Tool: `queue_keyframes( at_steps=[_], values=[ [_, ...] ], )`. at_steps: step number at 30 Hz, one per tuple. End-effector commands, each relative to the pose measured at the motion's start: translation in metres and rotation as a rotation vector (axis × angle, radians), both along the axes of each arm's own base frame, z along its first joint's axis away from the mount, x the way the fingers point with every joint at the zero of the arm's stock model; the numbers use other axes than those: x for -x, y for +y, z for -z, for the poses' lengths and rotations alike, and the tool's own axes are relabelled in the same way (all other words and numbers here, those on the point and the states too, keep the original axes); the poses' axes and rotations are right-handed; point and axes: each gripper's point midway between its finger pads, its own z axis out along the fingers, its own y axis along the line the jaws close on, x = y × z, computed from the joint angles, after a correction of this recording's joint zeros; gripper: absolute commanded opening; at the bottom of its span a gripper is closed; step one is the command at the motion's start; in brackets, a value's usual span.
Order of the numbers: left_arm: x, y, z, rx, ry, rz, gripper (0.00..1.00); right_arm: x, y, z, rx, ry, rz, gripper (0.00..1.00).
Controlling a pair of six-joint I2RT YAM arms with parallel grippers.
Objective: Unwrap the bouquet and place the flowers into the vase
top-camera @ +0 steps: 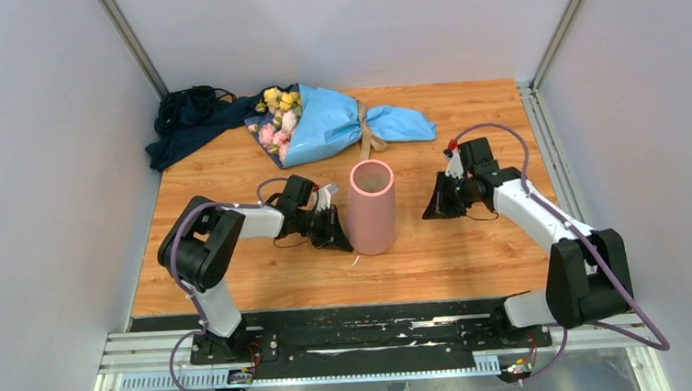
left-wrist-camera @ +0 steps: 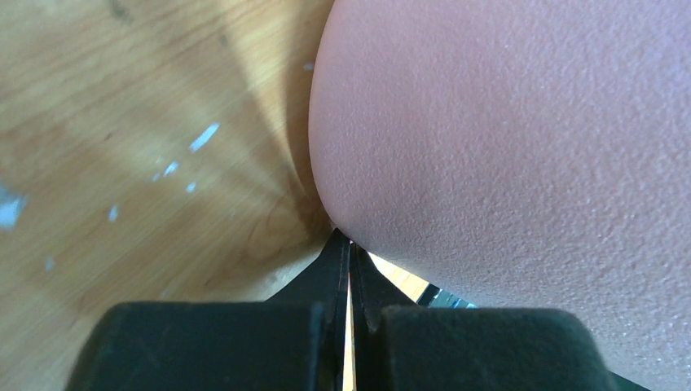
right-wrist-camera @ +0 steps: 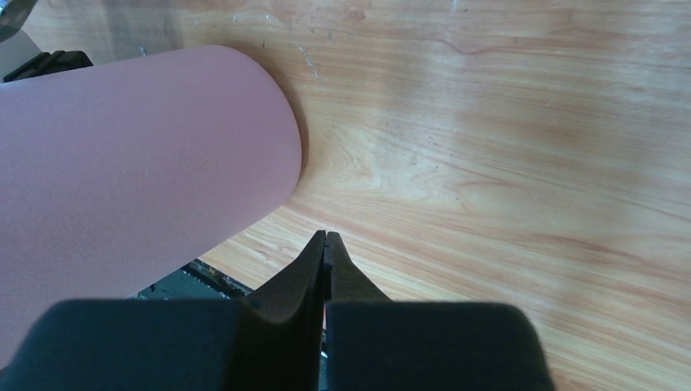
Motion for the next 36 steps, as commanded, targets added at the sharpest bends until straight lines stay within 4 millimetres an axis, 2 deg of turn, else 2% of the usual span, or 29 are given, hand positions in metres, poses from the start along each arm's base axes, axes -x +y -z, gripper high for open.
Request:
queue_keyframes(
  at_steps=[1, 6, 9, 15, 23, 29, 36],
  values=[
    [-0.008, -0.013, 0.020, -0.061, -0.016, 0.019, 0.00, -0.006, -0.020, -0.016, 0.062, -0.058, 0.086, 0.00],
    [-0.016, -0.031, 0.031, -0.070, -0.004, 0.038, 0.00, -0.013, -0.036, -0.036, 0.066, -0.114, 0.157, 0.00],
    [-0.021, -0.038, 0.038, -0.074, 0.008, 0.044, 0.00, -0.014, -0.047, -0.041, 0.086, -0.124, 0.197, 0.00],
    [-0.043, -0.061, 0.035, -0.036, 0.003, 0.048, 0.00, -0.013, -0.076, -0.046, 0.137, -0.162, 0.303, 0.00],
    [-0.069, -0.105, 0.023, 0.015, -0.026, 0.061, 0.00, -0.005, -0.095, -0.035, 0.136, -0.134, 0.367, 0.00],
    [-0.080, -0.144, 0.014, 0.072, -0.041, 0.101, 0.00, -0.003, -0.108, -0.029, 0.128, -0.115, 0.411, 0.00],
    [-0.097, -0.164, 0.015, 0.109, -0.053, 0.114, 0.00, 0.000, -0.113, -0.020, 0.118, -0.084, 0.419, 0.00]
  ],
)
